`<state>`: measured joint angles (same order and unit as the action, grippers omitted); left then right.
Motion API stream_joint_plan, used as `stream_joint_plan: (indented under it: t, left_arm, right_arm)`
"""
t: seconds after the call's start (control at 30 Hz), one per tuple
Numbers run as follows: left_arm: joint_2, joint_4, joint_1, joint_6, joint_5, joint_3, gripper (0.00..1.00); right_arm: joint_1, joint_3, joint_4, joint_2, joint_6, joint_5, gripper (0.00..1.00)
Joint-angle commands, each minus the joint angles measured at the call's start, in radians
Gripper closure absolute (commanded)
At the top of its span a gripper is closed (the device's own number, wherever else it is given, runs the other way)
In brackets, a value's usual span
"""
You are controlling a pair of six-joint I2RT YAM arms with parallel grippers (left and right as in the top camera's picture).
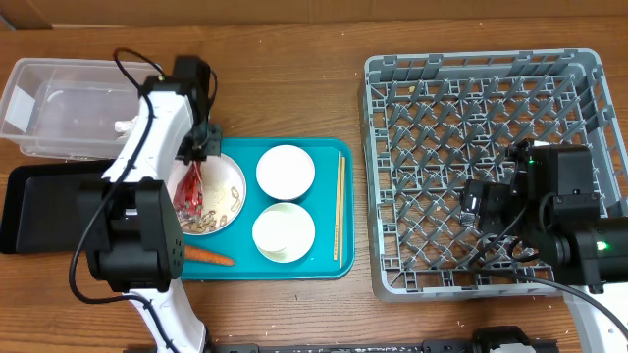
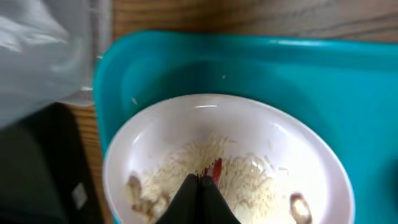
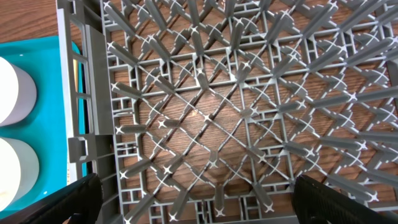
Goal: Sort waste into correct bins and load items into the dishwasher
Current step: 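Carry the red wrapper left and release it into the clear bin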
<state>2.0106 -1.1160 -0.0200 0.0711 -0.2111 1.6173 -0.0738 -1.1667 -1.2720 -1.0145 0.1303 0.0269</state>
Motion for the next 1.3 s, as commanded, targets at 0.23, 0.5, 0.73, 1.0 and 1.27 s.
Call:
stream_joint_plan:
  t: [0.23, 0.5, 0.73, 1.0, 1.27]
  left_arm:
    - [-0.021, -0.171, 0.014, 0.015, -0.010, 0.242, 0.96]
    - [-0.025, -0.089, 0.148, 0.068, -0.009, 0.358, 0.96]
    - [-0.021, 0.160, 0.289, 0.171, -0.006, 0.360, 0.95]
    - [-0.019, 0.389, 0.360, 0.275, -0.006, 0.359, 0.64]
    - [-0.019, 0.306, 0.359, 0.273, 0.022, 0.359, 0.21]
  right_arm:
    - [-0.005, -0.026, 0.002, 0.002, -0.003, 0.006, 0.00]
    - [-0.005, -0.026, 0.003, 0.002, -0.003, 0.007, 0.00]
    - [-0.005, -0.026, 0.003, 0.002, -0.003, 0.007, 0.00]
    - [-0.005, -0.026, 0.003, 0.002, -0.003, 0.006, 0.00]
    - [-0.005, -0.026, 0.009, 0.002, -0.003, 0.006, 0.00]
